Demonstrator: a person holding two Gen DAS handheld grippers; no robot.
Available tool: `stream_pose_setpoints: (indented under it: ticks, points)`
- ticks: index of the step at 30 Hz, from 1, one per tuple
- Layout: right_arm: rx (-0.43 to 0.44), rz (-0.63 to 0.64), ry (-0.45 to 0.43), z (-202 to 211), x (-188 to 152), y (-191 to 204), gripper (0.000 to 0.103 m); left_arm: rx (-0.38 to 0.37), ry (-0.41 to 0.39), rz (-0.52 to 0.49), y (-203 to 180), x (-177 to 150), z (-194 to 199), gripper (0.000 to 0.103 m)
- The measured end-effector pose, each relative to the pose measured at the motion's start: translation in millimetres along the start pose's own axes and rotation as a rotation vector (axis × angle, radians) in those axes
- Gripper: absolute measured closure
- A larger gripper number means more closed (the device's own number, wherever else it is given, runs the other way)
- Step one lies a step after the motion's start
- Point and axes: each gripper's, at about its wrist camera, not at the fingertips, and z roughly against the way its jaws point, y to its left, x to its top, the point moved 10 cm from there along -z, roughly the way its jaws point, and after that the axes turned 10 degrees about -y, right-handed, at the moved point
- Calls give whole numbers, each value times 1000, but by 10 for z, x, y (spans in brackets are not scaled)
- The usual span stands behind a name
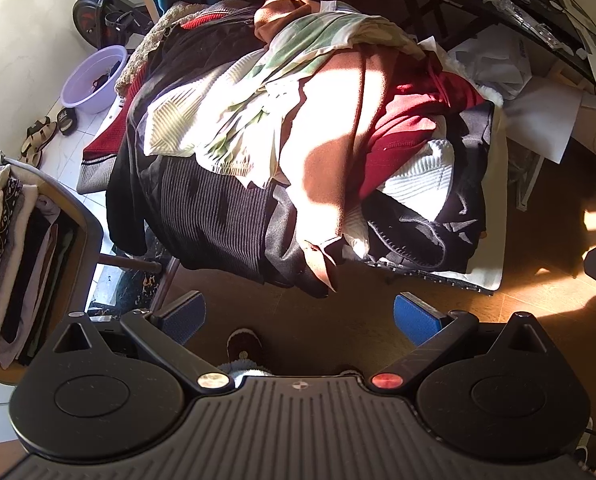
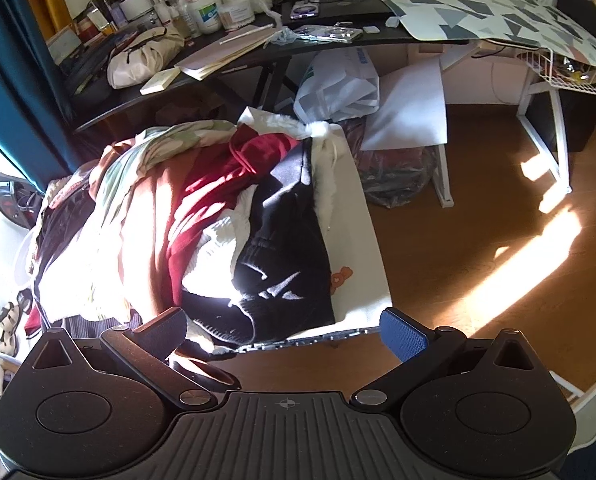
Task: Fold clothes
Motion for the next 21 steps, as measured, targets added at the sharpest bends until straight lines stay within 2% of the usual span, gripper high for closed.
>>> stream_pose_setpoints:
  ticks: [7, 10, 17, 21]
  points:
    - [67, 31, -3, -144, 43, 378, 1, -26, 68, 9, 186, 121, -294, 1]
    - [25, 28, -15, -245, 109, 498, 1, -56, 84, 11, 291, 274, -475, 1]
    - [-126, 25, -17, -637, 267, 873, 1, -165, 107, 13, 597, 995, -921, 1]
    - [-155, 38, -3, -917, 404, 1311, 1, -165, 79, 42, 968, 1473, -1084, 1]
